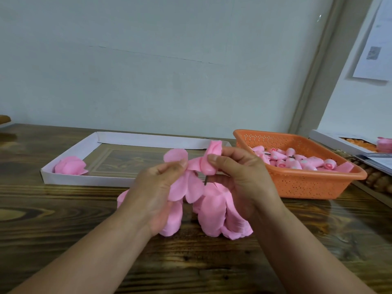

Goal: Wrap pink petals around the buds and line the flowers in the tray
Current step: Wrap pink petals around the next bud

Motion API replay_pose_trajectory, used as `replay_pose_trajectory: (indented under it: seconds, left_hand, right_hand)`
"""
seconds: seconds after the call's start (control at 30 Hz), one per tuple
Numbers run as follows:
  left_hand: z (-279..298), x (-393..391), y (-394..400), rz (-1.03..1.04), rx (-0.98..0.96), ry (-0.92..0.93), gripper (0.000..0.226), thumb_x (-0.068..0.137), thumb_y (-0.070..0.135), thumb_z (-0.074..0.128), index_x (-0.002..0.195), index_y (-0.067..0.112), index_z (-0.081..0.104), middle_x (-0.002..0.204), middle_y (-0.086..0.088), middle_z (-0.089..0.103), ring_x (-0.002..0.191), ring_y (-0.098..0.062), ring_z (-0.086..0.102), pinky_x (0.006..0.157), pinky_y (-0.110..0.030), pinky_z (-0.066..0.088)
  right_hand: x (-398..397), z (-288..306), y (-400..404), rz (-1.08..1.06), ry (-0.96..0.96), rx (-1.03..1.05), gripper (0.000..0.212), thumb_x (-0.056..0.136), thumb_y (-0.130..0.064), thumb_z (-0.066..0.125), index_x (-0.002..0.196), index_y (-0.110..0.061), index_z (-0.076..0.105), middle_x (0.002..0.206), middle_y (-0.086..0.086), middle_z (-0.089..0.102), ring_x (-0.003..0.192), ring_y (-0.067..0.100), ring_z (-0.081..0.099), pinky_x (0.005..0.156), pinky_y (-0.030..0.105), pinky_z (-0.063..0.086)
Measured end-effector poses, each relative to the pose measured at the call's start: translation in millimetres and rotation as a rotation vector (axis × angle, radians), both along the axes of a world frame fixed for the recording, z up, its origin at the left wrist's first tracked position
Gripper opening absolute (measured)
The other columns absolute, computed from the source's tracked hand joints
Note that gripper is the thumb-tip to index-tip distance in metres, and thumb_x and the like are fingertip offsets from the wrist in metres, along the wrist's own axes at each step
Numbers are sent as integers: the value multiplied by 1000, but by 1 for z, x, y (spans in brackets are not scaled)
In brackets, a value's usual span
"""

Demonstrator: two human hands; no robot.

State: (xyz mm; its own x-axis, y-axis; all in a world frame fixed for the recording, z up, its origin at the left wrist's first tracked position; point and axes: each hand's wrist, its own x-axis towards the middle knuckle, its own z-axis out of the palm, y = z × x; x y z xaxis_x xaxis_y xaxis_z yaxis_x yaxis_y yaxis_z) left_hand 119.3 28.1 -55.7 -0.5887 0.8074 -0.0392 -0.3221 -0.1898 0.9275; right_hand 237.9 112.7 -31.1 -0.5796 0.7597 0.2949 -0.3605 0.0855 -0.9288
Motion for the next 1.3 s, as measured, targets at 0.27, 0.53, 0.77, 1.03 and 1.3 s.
replay_pose_trajectory:
  seconds: [0.27, 0.53, 0.77, 1.03, 1.3]
  left_hand:
    - [7, 0, -3, -6, 123, -179, 58, 65, 53, 58, 95, 4, 67, 82, -8, 74, 73, -16, 70, 65, -30, 54]
    - [8, 1, -6, 32, 144, -32, 57, 67, 57, 54, 100, 12, 67, 84, -1, 76, 77, -15, 73, 65, -34, 56]
    - [7, -3, -6, 68, 125, 44, 57, 63, 63, 53, 98, 20, 70, 92, 1, 76, 85, -13, 73, 72, -35, 53]
    - [7, -6, -6, 232, 123, 149, 11, 84, 28, 67, 79, 25, 76, 87, 5, 76, 88, -17, 68, 86, -37, 53]
    - [7, -6, -8, 236, -9, 218, 16, 90, 24, 62, 85, 29, 75, 94, 12, 74, 97, -12, 65, 93, -34, 49]
  right_hand:
    - [0, -5, -4, 143, -83, 49, 22, 60, -18, 72, 80, -10, 72, 71, 7, 70, 62, 17, 64, 57, 27, 54]
    - [4, -3, -6, 70, -240, 235, 15, 74, 5, 71, 75, -11, 71, 65, 4, 69, 61, 13, 64, 61, 25, 53]
    - [1, -7, -8, -10, -355, 376, 16, 72, 2, 75, 75, -12, 68, 66, 14, 70, 57, 20, 64, 59, 32, 53]
    - [1, -8, -4, -44, -386, 387, 16, 70, 3, 77, 72, -9, 66, 70, 21, 68, 60, 21, 61, 59, 33, 50]
    - [11, 2, 14, -152, -86, 165, 29, 71, 9, 70, 59, -17, 70, 54, 0, 65, 50, 11, 62, 54, 21, 53]
